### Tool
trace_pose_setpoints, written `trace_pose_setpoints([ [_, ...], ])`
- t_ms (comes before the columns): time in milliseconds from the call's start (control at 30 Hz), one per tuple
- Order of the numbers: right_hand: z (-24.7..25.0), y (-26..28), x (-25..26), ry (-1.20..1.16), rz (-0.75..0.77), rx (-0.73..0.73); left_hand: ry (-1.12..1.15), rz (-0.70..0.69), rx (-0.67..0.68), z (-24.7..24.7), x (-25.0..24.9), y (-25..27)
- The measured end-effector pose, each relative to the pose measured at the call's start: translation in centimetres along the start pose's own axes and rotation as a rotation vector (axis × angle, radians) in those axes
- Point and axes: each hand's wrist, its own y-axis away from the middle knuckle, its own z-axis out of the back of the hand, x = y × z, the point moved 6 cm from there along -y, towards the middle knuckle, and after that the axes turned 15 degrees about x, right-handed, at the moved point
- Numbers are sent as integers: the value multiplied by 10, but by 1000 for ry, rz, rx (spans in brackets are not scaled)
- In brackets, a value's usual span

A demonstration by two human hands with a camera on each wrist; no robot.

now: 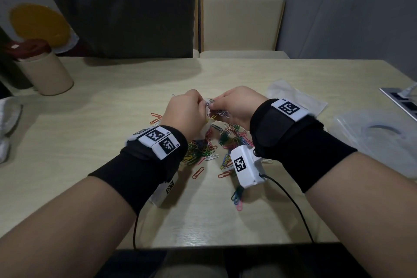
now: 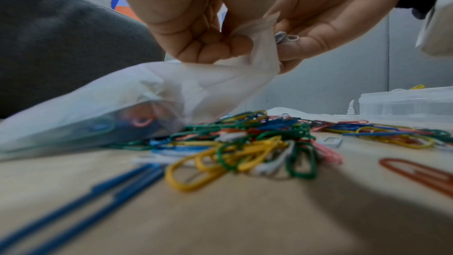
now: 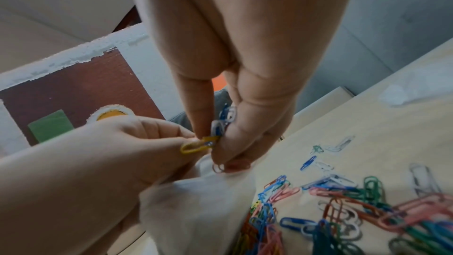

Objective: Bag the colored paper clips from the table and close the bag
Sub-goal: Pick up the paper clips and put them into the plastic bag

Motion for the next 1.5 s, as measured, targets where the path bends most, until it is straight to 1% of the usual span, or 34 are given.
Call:
trace_pose_setpoints([
  [67, -1, -1, 1, 3, -36, 14, 10, -10, -12, 2, -1, 0],
  [133, -5, -1, 3, 4, -66, 67, 17, -19, -26, 3, -2, 1],
  [200, -7, 1, 6, 11, -91, 76, 28, -29, -34, 4, -3, 1],
  [367, -4, 5, 11, 11, -69, 58, 40, -35, -28, 3, -2, 1],
  [567, -3, 9, 15, 271, -28, -82, 84, -47, -31, 3, -2, 1],
  [700, -6, 13, 18, 238, -6, -133, 104, -50, -30, 3, -2, 1],
  [800, -1, 21, 26, 323, 39, -160, 110, -56, -30, 3, -2, 2],
  [867, 5, 29, 30, 394, 41, -174, 109, -58, -25, 2, -2, 2],
  [933, 9, 37, 29, 587, -21, -155, 105, -60, -18, 2, -2, 1],
  [967, 9, 40, 25, 712, -94, -113, 101, -59, -15, 1, -1, 1],
  [1067, 13, 49, 1, 1078, -396, 50, 95, -51, -9, 1, -1, 1],
  [1133, 17, 55, -13, 1205, -527, 95, 94, -50, -9, 0, -1, 1],
  [1200, 21, 59, -23, 1254, -593, 91, 95, -52, -9, 0, -1, 1],
  [1267, 25, 64, -31, 1279, -644, 68, 97, -52, -6, 0, -2, 1],
  [1333, 24, 65, -35, 1231, -651, 50, 100, -51, -6, 1, -2, 1],
  [1400, 17, 60, -37, 1162, -603, 55, 100, -50, -8, 1, -2, 1],
  [1500, 7, 51, -32, 1147, -516, 60, 102, -47, -9, 1, -2, 2],
])
